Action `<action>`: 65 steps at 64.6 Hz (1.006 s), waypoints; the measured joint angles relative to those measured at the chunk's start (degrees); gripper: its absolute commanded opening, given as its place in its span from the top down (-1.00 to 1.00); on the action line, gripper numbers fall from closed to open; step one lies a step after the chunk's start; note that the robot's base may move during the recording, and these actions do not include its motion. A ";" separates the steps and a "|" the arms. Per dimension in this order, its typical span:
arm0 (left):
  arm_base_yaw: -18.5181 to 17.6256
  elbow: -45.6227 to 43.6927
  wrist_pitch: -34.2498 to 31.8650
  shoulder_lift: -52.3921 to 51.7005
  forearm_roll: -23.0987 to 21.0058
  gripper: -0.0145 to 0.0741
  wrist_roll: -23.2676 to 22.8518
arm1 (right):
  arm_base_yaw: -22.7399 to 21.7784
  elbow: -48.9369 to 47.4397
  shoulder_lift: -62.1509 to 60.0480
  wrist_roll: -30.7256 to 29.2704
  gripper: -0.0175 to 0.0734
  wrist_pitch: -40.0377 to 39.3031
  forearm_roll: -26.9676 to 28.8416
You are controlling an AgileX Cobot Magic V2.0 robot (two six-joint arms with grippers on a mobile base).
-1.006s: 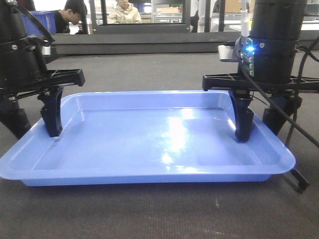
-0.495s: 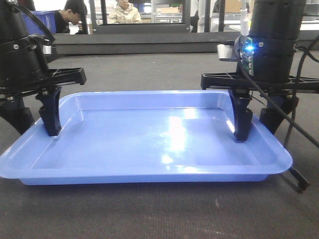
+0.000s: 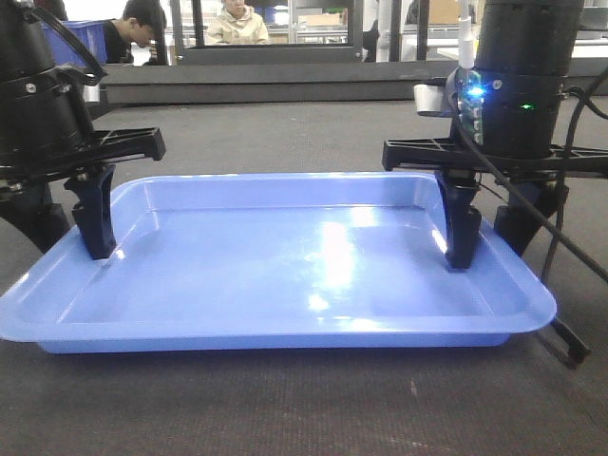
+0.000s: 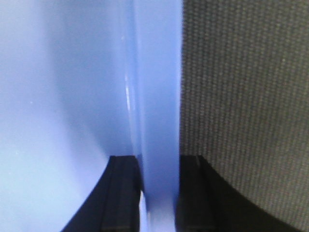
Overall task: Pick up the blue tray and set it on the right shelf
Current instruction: 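Close both grippers on the tray's side rims, then lift the tray off the table with both grippers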
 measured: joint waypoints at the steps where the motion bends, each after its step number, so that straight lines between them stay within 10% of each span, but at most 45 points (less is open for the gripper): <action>1: 0.00 0.00 0.00 0.00 0.00 0.67 0.00 | 0.00 0.00 0.00 0.00 0.22 0.00 0.00; 36: -0.36 -5.25 6.42 -1.44 0.19 0.67 -0.74 | 0.63 -2.71 -2.60 3.69 0.22 3.01 -2.96; 65: -11.81 1.55 12.95 -20.29 9.32 0.67 -16.42 | 8.82 4.57 -23.17 10.62 0.22 8.82 -8.39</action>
